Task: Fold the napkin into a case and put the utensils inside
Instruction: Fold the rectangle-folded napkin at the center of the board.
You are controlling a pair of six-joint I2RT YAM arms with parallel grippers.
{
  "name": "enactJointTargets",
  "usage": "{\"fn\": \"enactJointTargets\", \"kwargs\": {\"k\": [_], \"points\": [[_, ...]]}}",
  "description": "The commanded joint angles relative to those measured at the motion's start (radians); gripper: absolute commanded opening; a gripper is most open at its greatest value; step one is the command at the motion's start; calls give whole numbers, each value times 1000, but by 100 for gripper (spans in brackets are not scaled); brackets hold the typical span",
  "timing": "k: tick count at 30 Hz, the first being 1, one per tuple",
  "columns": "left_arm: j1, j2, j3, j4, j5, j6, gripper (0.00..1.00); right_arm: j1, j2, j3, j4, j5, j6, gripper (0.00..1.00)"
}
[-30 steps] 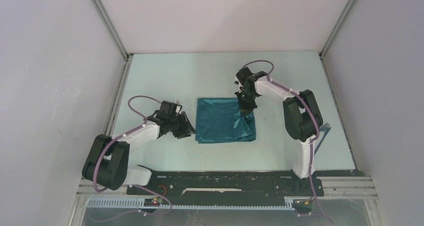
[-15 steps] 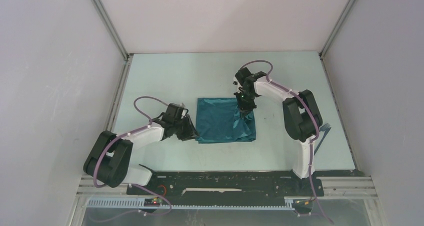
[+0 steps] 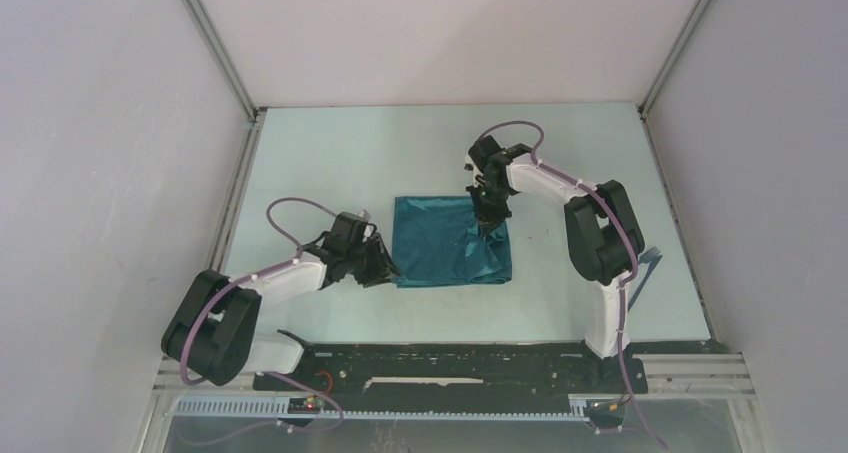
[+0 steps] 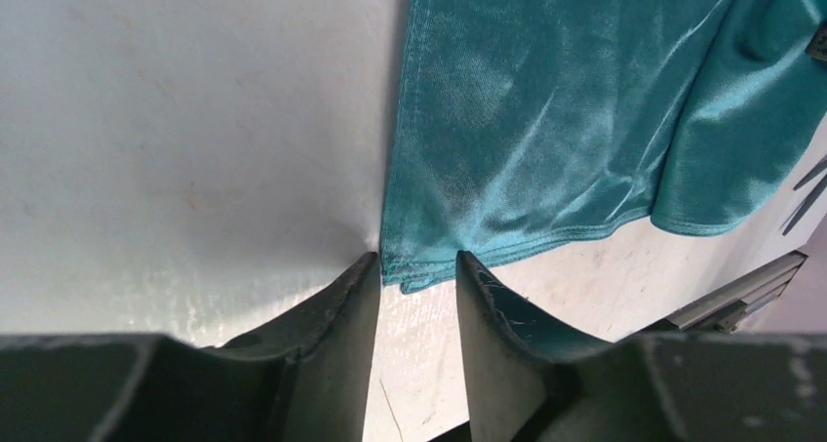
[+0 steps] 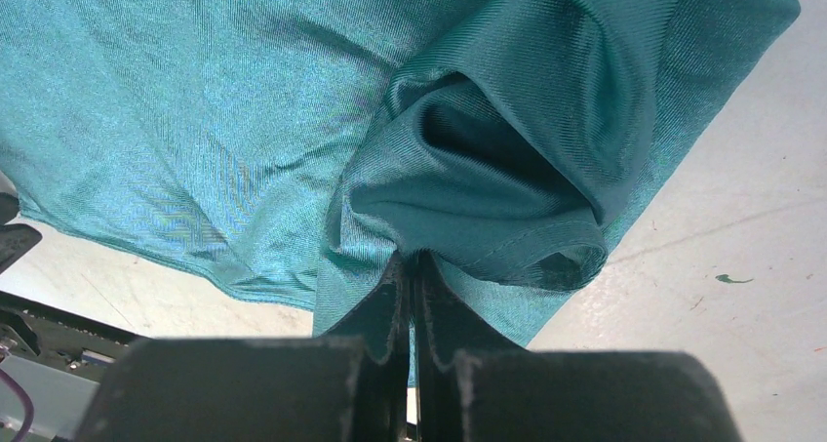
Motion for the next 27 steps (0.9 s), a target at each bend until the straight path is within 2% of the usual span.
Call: {"fn": "enactJointTargets", "kwargs": {"k": [1, 6, 11, 16, 20, 27], "points": [[-14, -58, -35, -62, -37, -6, 45, 6, -40, 42, -7, -5, -22, 0], [-13, -73, -42, -59, -55, -12, 45, 7, -37, 40, -5, -8, -23, 0], [-18, 6, -39, 6, -20, -33, 40, 9, -35, 41, -3, -11, -23, 0], [-25, -10, -39, 11, -39, -34, 27, 9, -38, 37, -2, -10, -23, 0], [-32, -42, -44, -3, -40, -37, 1, 8, -40, 37, -3, -5, -23, 0], [-64, -106, -71, -11, -27, -67, 0, 3, -40, 49, -14, -24, -24, 0]]}}
